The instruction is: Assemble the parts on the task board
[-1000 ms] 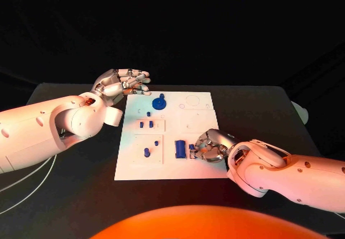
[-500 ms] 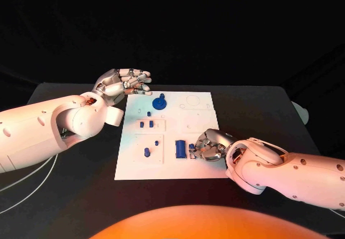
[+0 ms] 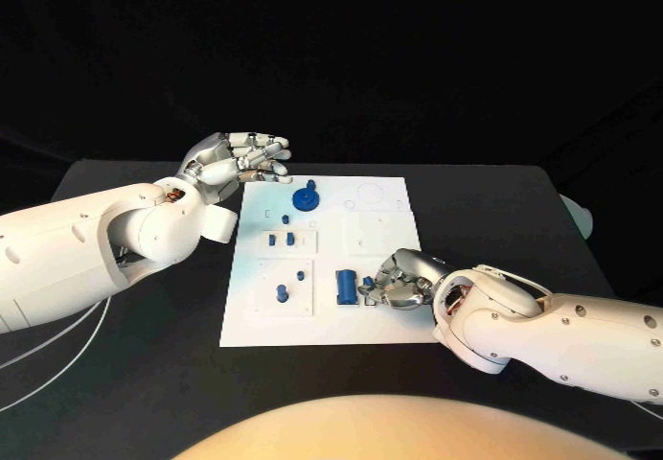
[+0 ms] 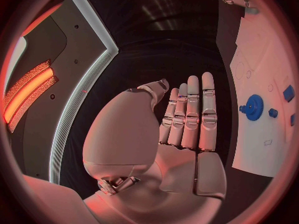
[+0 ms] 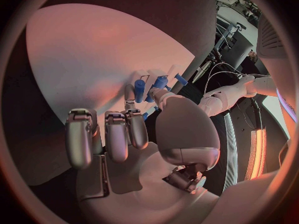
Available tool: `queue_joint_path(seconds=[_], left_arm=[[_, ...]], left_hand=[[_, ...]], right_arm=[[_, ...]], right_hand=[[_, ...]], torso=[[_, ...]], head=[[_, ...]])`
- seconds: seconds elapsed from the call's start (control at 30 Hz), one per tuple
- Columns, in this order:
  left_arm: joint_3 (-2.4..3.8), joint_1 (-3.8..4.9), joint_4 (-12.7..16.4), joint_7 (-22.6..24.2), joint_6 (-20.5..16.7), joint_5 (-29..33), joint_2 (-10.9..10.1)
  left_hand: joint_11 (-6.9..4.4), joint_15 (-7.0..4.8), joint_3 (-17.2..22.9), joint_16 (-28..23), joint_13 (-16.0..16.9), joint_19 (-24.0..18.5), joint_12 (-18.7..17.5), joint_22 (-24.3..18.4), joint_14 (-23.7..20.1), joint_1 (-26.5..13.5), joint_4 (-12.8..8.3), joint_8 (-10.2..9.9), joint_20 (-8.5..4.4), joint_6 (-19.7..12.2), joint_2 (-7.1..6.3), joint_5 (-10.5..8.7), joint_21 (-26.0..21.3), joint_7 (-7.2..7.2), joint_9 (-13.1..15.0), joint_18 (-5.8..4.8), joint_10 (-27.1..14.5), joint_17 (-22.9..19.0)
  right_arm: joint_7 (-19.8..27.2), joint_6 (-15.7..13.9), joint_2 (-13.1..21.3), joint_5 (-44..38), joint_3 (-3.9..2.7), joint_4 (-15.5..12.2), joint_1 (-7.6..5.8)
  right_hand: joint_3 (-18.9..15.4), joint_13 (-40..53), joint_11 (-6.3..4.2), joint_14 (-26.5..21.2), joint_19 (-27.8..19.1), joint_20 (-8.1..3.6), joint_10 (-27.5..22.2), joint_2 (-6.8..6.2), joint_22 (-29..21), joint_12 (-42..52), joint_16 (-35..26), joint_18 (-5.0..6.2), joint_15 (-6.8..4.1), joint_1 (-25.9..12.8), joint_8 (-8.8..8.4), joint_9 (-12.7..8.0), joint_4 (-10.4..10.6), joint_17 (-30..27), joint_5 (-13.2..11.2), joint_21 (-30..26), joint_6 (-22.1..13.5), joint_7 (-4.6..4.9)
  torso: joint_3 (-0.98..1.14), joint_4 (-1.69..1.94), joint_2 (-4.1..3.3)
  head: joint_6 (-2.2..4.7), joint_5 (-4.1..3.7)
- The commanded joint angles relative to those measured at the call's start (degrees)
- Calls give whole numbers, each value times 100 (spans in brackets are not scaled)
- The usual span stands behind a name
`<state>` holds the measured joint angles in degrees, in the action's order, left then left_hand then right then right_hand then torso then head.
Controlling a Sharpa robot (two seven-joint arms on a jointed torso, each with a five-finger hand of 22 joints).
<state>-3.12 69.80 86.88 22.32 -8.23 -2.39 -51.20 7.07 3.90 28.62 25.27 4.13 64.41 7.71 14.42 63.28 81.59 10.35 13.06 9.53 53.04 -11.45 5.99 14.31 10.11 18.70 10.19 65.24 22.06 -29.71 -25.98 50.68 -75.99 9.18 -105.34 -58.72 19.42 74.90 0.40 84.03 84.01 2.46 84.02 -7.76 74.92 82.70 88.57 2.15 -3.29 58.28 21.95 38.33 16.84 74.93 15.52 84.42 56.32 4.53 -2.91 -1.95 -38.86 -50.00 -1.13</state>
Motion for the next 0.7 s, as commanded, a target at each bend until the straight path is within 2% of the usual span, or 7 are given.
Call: queue_joint_path(seconds=[0.03,0.17,0.37,0.53,0.7], left_arm=[[4,2,1,36,127,-2,15],[4,2,-5,28,136,0,14],[4,2,-9,23,144,4,14],[4,2,-10,20,142,5,9],[4,2,-10,20,141,5,6]], left_hand=[[11,1,-8,-20,6,42,-17,-5,28,49,-26,-15,-2,12,-3,-7,-20,29,-7,31,30,5],[13,3,-16,-29,6,45,-21,-11,30,38,-21,-17,0,9,-5,-8,-27,31,-9,30,28,10],[13,3,-16,-29,6,45,-21,-11,30,38,-21,-17,0,9,-5,-8,-27,31,-9,30,28,10],[13,3,-16,-29,6,45,-21,-11,30,38,-21,-17,0,9,-5,-8,-27,31,-9,30,28,10],[13,3,-16,-29,6,45,-21,-11,30,38,-21,-17,0,9,-5,-8,-27,31,-9,30,28,10]], right_arm=[[99,40,-10,-69,7,-32,10],[135,-27,6,-111,7,-55,10],[152,-81,42,-181,7,-96,11],[153,-114,111,-243,7,-160,12],[150,-97,149,-279,7,-206,14]], right_hand=[[-45,912,-36,513,393,-23,100,8,1130,-36,-17,-70,-49,-78,15,10,-4,1124,1,-20,6,-21],[-177,918,-44,514,395,-29,106,51,1135,-31,-16,-71,-56,-272,30,25,0,1126,31,-17,12,-31],[-215,921,-50,516,397,-32,108,89,1138,-29,-13,-72,-60,-320,37,31,-3,1135,55,-15,13,-36],[-221,929,-62,517,401,-43,117,182,1145,-22,-13,-74,-71,-207,51,48,-25,1135,308,-8,11,-49],[-221,933,-65,517,404,-46,121,197,1150,-17,-12,-75,-74,-148,58,53,-32,1139,372,-2,15,-52]], torso=[[0,-1,-1],[0,0,-1],[-1,1,-1],[0,3,-1],[0,-3,-2]], head=[[0,-5],[0,-4],[0,-7],[0,6],[0,14]])
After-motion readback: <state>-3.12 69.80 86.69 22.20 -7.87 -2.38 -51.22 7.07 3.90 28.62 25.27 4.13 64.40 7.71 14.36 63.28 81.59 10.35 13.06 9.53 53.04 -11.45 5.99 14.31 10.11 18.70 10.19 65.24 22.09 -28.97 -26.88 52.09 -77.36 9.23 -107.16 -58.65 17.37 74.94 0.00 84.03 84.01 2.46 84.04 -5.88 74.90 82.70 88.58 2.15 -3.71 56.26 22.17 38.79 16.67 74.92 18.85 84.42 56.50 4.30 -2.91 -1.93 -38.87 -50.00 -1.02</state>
